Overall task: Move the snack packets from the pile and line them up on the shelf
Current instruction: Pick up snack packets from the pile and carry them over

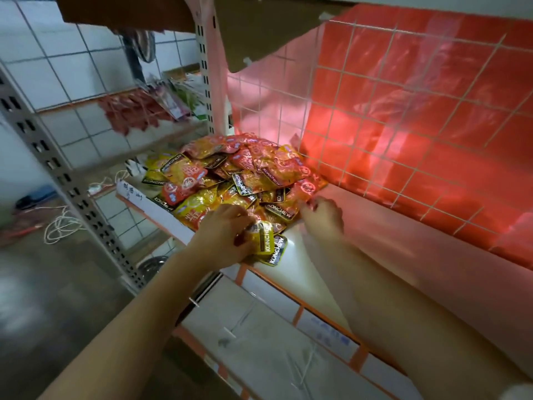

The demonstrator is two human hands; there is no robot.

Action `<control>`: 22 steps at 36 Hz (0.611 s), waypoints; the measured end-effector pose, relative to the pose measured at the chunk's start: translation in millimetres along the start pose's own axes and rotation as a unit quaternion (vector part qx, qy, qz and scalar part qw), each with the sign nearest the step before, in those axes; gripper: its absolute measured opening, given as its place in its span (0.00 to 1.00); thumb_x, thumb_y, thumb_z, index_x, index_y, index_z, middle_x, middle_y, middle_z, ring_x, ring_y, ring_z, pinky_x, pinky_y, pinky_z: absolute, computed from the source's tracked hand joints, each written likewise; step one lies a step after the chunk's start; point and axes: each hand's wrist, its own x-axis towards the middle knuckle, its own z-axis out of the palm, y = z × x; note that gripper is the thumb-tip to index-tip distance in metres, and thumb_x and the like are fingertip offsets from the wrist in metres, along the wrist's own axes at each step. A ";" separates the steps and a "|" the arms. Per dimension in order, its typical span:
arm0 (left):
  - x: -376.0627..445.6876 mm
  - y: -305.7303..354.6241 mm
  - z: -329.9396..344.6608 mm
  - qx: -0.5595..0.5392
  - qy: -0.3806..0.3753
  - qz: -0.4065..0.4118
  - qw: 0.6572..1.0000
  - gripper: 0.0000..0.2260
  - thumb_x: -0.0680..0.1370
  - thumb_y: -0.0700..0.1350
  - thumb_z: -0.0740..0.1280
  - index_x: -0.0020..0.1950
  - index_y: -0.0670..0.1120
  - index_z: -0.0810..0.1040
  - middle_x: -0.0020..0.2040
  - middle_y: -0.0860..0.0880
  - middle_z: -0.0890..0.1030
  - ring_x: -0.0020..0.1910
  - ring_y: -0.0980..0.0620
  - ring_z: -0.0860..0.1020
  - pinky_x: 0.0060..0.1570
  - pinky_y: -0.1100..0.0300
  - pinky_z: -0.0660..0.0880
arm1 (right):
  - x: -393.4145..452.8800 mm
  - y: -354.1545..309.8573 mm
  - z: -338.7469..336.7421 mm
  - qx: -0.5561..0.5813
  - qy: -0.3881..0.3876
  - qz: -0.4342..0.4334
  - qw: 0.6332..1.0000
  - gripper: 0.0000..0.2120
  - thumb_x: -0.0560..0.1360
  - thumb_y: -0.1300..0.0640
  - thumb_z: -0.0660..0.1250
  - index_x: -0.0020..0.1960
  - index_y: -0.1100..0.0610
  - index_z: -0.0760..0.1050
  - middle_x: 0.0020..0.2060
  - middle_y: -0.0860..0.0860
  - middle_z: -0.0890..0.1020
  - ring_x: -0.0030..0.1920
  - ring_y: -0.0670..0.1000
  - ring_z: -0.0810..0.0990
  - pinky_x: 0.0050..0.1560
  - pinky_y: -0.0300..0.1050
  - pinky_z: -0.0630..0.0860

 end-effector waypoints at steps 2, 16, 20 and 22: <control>1.4 0.3 -3.7 0.012 -0.070 -0.002 0.997 0.39 0.62 0.68 0.56 0.65 0.45 0.76 0.64 0.44 0.74 0.65 0.40 0.69 0.63 0.42 0.67 | 6.4 -4.1 0.4 -0.042 -0.006 0.026 0.999 0.31 0.73 0.33 0.58 0.57 0.60 0.74 0.55 0.60 0.74 0.59 0.61 0.72 0.56 0.52 0.70; 14.0 7.8 1.0 0.114 -0.170 0.018 0.979 0.30 0.77 0.58 0.58 0.74 0.43 0.60 0.75 0.43 0.55 0.75 0.43 0.55 0.70 0.42 0.55 | 24.2 -0.5 6.6 0.028 -0.003 0.065 0.998 0.33 0.63 0.38 0.73 0.61 0.55 0.73 0.57 0.55 0.77 0.58 0.59 0.75 0.58 0.53 0.72; 16.2 11.4 -1.1 0.106 -0.077 0.113 0.985 0.20 0.74 0.52 0.55 0.51 0.39 0.77 0.47 0.39 0.81 0.44 0.40 0.81 0.38 0.49 0.79 | 16.0 4.3 7.5 0.145 0.039 0.078 0.986 0.18 0.62 0.51 0.77 0.46 0.54 0.73 0.46 0.52 0.79 0.50 0.57 0.79 0.51 0.53 0.77; 16.5 17.2 -2.0 0.076 -0.060 0.108 0.989 0.19 0.76 0.51 0.55 0.48 0.39 0.78 0.44 0.42 0.81 0.41 0.42 0.81 0.35 0.53 0.79 | 12.5 6.7 6.4 0.197 0.052 0.086 0.975 0.15 0.64 0.56 0.76 0.46 0.54 0.73 0.44 0.50 0.77 0.49 0.56 0.79 0.50 0.51 0.77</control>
